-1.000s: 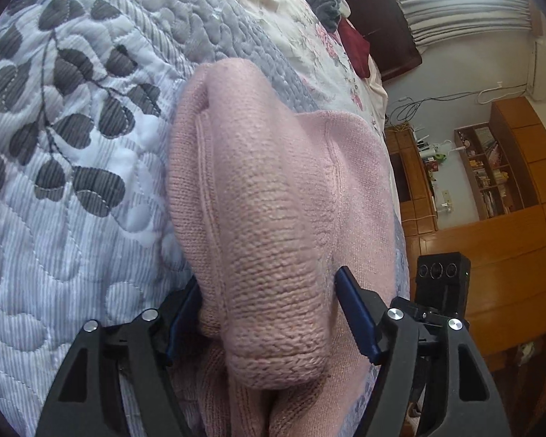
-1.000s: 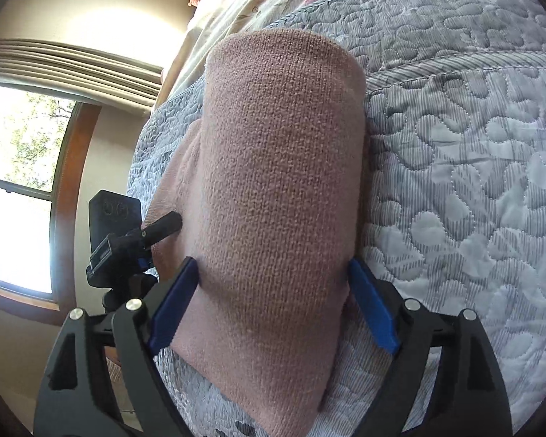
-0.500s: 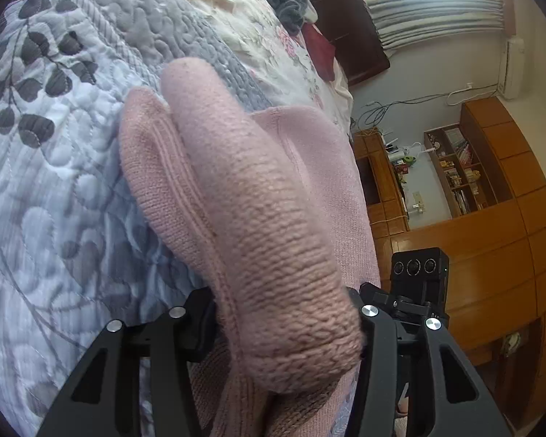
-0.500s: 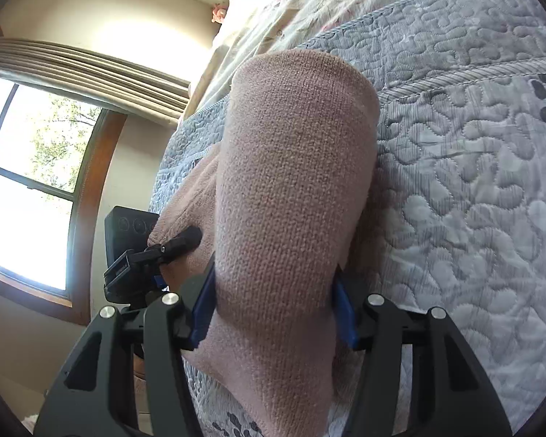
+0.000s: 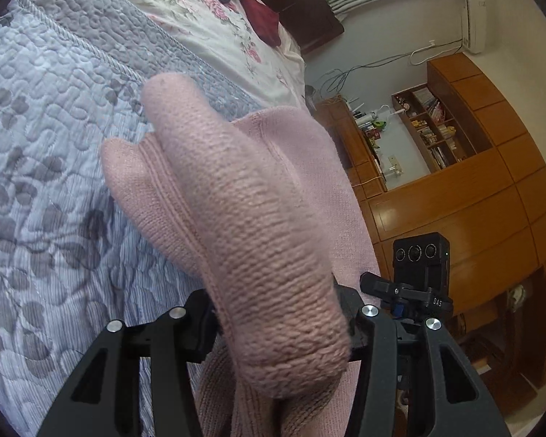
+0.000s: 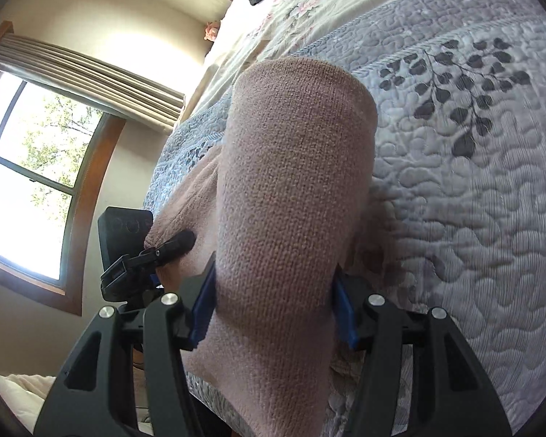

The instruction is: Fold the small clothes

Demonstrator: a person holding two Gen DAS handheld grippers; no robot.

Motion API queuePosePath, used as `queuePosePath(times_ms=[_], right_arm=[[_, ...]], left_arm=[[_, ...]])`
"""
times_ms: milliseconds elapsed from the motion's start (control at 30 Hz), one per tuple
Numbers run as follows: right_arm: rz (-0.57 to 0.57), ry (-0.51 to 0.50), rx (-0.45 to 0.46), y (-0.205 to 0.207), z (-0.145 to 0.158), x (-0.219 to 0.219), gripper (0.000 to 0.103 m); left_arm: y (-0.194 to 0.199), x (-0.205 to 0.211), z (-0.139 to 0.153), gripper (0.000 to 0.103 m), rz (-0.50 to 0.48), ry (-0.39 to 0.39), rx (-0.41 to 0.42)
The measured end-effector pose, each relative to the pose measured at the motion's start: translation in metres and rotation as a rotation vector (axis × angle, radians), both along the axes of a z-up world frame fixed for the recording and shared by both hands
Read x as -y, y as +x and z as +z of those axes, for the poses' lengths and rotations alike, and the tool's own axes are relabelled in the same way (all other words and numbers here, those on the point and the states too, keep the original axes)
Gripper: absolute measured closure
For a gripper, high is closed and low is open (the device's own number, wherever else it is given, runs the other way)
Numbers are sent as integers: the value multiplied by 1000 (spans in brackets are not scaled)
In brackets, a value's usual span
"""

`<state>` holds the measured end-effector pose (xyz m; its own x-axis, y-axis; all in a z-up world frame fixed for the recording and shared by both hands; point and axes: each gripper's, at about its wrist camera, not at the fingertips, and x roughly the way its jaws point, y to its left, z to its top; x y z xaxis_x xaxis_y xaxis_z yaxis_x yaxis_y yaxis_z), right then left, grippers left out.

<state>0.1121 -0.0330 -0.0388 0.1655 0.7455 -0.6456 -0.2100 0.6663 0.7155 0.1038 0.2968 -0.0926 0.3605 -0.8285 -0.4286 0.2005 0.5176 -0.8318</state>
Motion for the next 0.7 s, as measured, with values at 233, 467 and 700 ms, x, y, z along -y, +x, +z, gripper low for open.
queuePosePath(times_ms=[233, 467, 700], right_arm=[[-38, -42, -35, -21, -52, 6, 42], [-59, -79, -43, -27, -47, 3, 33], [-61, -65, -45, -70, -32, 25, 32]], left_arm=[[-21, -3, -52, 49, 22, 94, -65], [-32, -7, -48, 39, 72, 147, -117], [-86, -27, -5, 39, 139, 276, -26]])
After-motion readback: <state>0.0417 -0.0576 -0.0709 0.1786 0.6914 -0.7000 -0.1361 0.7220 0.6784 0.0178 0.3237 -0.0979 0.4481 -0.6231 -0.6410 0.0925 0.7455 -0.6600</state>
